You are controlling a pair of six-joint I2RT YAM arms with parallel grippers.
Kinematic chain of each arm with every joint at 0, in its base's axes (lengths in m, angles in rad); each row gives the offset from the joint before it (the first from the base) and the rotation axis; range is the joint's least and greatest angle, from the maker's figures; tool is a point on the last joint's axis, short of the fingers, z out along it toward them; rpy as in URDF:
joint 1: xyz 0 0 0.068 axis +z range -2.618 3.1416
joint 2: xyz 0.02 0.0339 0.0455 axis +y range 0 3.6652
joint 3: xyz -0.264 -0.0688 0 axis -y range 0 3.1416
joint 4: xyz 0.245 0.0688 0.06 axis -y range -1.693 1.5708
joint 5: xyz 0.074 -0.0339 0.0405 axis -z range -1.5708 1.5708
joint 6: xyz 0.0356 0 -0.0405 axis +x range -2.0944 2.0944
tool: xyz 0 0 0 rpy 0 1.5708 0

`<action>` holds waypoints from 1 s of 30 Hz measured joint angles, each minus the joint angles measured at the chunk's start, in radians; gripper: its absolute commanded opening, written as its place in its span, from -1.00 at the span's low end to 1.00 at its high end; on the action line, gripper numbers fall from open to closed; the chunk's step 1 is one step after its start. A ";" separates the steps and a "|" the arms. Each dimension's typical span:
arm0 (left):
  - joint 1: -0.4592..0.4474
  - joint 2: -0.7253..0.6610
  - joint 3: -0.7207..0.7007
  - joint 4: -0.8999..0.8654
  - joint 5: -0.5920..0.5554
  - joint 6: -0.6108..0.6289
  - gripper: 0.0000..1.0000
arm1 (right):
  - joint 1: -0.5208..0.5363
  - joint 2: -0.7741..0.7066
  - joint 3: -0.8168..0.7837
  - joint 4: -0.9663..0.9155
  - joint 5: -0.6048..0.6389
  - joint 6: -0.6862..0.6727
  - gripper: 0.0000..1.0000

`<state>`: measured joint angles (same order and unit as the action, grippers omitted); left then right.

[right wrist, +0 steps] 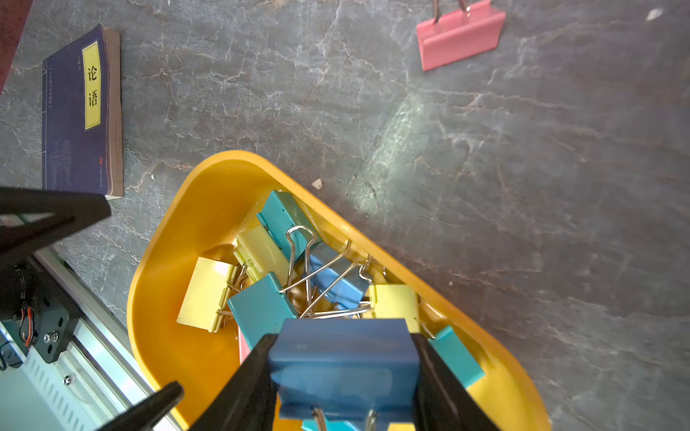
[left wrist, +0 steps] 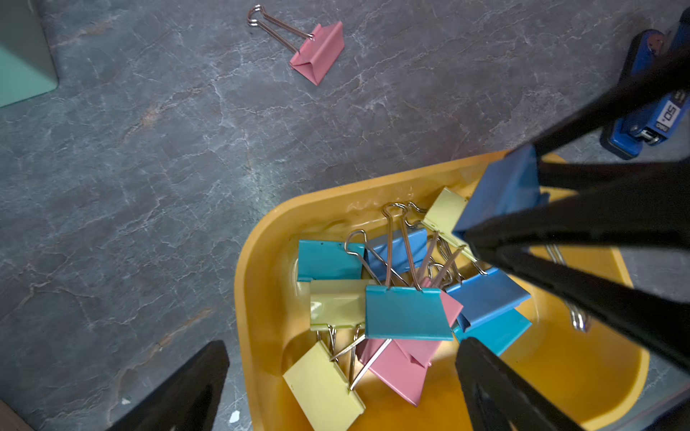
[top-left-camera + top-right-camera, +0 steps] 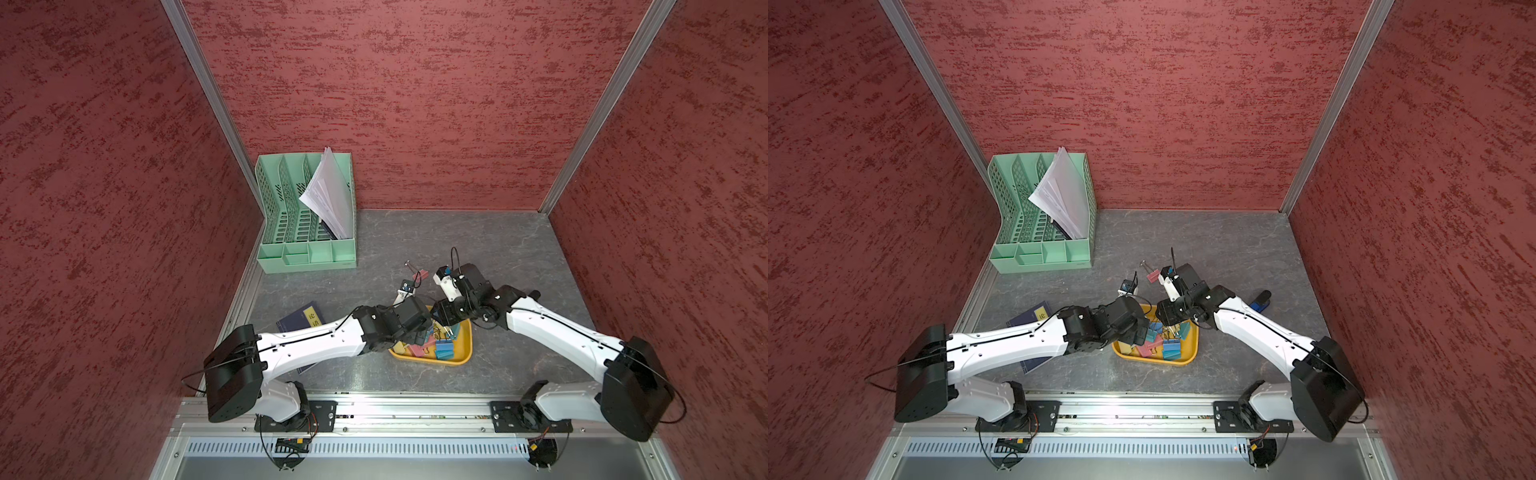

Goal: Put the binder clips in the storage box
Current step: Place the binder clip in the storage box, then adjust the binder clip at the center of the board.

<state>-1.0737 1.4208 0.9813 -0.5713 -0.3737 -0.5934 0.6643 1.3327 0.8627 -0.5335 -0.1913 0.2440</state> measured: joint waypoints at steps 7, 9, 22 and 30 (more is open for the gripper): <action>0.113 -0.025 0.000 0.022 -0.010 0.031 1.00 | 0.057 0.000 -0.068 0.040 0.004 0.071 0.62; 0.132 -0.024 0.000 0.030 -0.003 0.048 1.00 | 0.068 -0.009 -0.071 0.043 0.011 0.083 0.72; 0.290 0.152 0.133 0.088 0.162 0.198 1.00 | 0.060 -0.368 -0.060 -0.246 0.291 0.226 0.60; 0.333 0.298 0.223 0.117 0.244 0.240 1.00 | 0.050 -0.224 -0.101 -0.304 0.372 0.308 0.46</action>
<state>-0.7403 1.7187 1.2041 -0.4545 -0.1295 -0.3538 0.7143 1.1084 0.7612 -0.8371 0.1810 0.5518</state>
